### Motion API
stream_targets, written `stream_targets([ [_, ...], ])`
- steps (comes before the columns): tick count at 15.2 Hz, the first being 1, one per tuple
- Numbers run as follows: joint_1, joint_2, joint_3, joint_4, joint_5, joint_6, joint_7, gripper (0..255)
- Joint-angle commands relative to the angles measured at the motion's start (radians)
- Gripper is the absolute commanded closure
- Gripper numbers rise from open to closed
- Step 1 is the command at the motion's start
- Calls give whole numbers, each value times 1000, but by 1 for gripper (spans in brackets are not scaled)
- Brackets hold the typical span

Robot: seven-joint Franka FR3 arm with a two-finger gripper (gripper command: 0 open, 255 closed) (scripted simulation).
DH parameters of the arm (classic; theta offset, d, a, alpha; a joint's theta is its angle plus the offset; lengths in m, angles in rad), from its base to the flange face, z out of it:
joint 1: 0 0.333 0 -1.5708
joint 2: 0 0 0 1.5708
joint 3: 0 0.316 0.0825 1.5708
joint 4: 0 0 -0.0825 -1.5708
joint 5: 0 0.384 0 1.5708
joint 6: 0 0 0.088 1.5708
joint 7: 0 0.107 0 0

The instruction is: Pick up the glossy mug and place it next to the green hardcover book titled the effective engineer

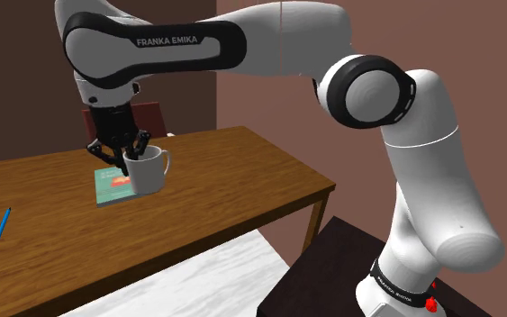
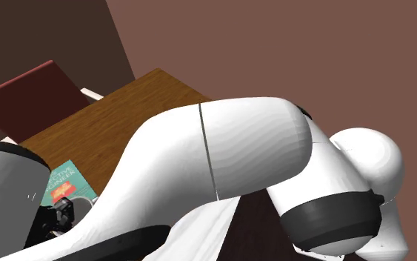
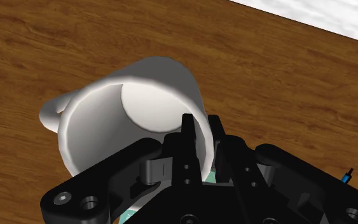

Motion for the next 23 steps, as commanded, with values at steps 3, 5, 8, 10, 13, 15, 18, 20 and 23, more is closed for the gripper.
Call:
stream_targets([
  [3, -2, -5, 0, -60, 0, 56, 3, 255],
  [5, -4, -6, 0, -88, 0, 83, 5, 255],
  [8, -5, -5, -1, -127, -1, 123, 7, 255],
  [10, -6, -2, -1, -150, -2, 148, 8, 255],
  [13, -7, 3, -2, -182, -3, 185, 10, 255],
  [15, -8, 8, -2, -201, -4, 209, 11, 255],
  [18, -8, 17, -3, -228, -6, 244, 14, 255],
  [20, -8, 24, -4, -244, -7, 267, 15, 255],
  [23, -8, 31, -4, -258, -9, 289, 16, 255],
])
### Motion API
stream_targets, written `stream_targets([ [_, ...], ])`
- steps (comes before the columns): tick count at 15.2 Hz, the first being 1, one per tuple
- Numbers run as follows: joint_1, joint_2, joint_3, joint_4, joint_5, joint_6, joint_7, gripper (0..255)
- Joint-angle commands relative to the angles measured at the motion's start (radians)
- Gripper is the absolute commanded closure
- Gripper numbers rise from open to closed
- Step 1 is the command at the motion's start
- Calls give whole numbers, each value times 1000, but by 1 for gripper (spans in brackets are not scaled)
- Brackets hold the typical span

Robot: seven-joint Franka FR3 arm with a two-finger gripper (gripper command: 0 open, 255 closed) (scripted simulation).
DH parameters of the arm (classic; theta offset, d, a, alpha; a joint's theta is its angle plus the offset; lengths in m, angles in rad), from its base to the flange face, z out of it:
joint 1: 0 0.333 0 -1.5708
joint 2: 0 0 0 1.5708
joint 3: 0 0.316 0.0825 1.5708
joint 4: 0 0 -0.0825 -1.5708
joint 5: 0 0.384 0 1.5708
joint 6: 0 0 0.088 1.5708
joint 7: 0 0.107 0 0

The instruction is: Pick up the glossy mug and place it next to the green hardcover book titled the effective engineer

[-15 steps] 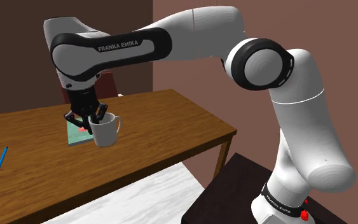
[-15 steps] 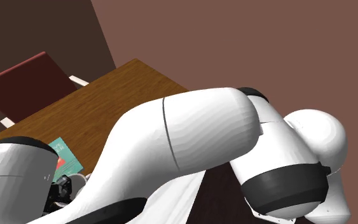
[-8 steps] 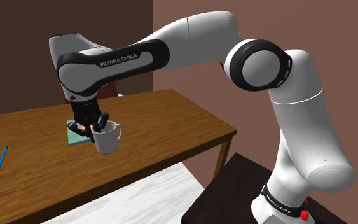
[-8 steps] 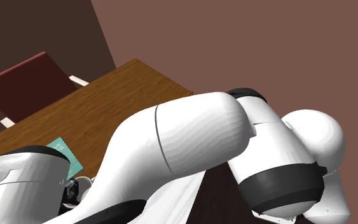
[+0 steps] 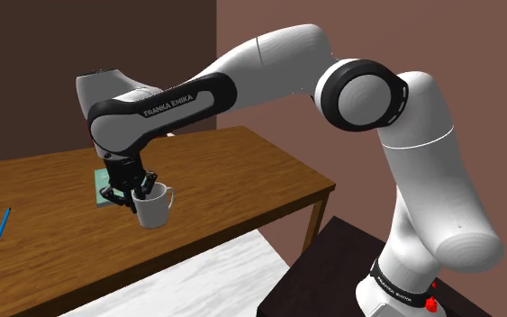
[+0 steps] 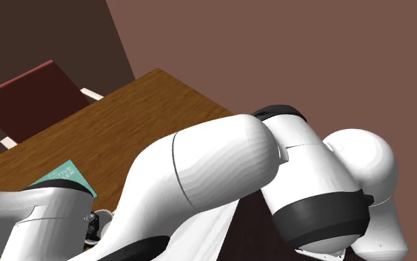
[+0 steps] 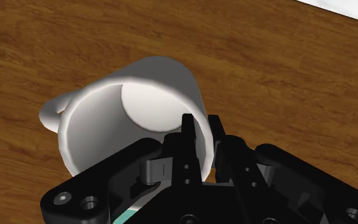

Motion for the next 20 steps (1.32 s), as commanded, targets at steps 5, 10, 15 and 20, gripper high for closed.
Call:
stream_targets([
  [5, 1, 3, 0, 0, -1, 4, 1, 255],
  [10, 1, 3, 0, 0, -1, 4, 1, 0],
  [15, 4, -15, 3, 72, 4, -86, -3, 0],
  [20, 5, -17, 3, 95, 4, -111, -3, 0],
])
